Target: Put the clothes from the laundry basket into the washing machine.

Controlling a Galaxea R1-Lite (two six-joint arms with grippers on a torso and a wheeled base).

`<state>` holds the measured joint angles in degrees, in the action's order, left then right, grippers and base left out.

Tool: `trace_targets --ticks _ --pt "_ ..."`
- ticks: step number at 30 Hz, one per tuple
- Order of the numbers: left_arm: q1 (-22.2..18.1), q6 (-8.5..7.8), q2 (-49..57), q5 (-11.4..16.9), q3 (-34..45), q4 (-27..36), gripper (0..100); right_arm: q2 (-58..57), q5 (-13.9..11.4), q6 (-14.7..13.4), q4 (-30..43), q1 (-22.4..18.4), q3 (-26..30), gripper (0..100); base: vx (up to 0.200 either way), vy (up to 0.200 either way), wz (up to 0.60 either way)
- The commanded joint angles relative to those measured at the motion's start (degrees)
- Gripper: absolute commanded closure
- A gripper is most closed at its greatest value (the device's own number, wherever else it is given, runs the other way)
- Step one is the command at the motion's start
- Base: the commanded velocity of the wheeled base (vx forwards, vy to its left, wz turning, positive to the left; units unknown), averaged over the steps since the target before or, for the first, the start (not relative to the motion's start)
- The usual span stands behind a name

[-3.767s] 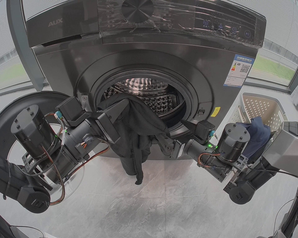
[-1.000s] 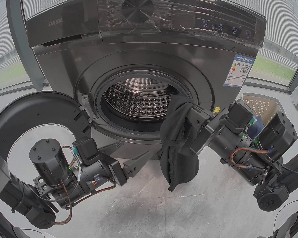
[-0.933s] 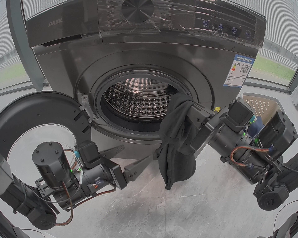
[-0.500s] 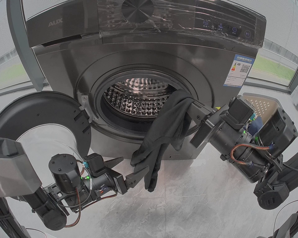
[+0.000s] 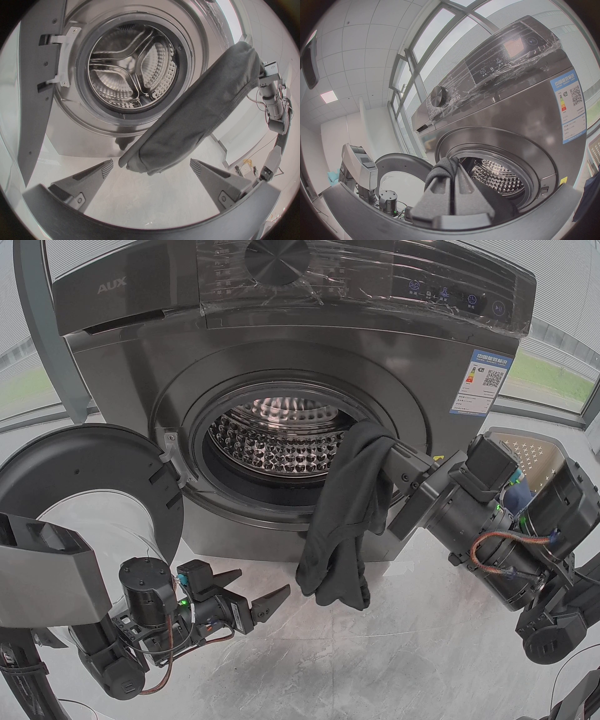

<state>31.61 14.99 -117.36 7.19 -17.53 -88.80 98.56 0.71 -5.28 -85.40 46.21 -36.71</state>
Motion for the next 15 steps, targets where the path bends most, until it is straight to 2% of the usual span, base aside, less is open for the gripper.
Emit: trace_targets --ticks 1,7,15 --pt "1.0 -0.14 -1.6 0.0 -0.1 -0.1 0 0.1 0.0 0.0 -0.1 0.1 0.0 100 0.0 0.0 0.0" --pt "1.3 -2.69 -4.6 0.1 -2.0 -0.1 0 0.0 0.0 0.0 -0.1 0.0 0.1 100 0.0 0.0 0.0" --pt "1.3 -2.95 -9.0 -0.1 -7.3 -0.1 0 -0.6 0.1 -0.1 -0.2 0.0 0.6 100 0.0 0.0 0.0"
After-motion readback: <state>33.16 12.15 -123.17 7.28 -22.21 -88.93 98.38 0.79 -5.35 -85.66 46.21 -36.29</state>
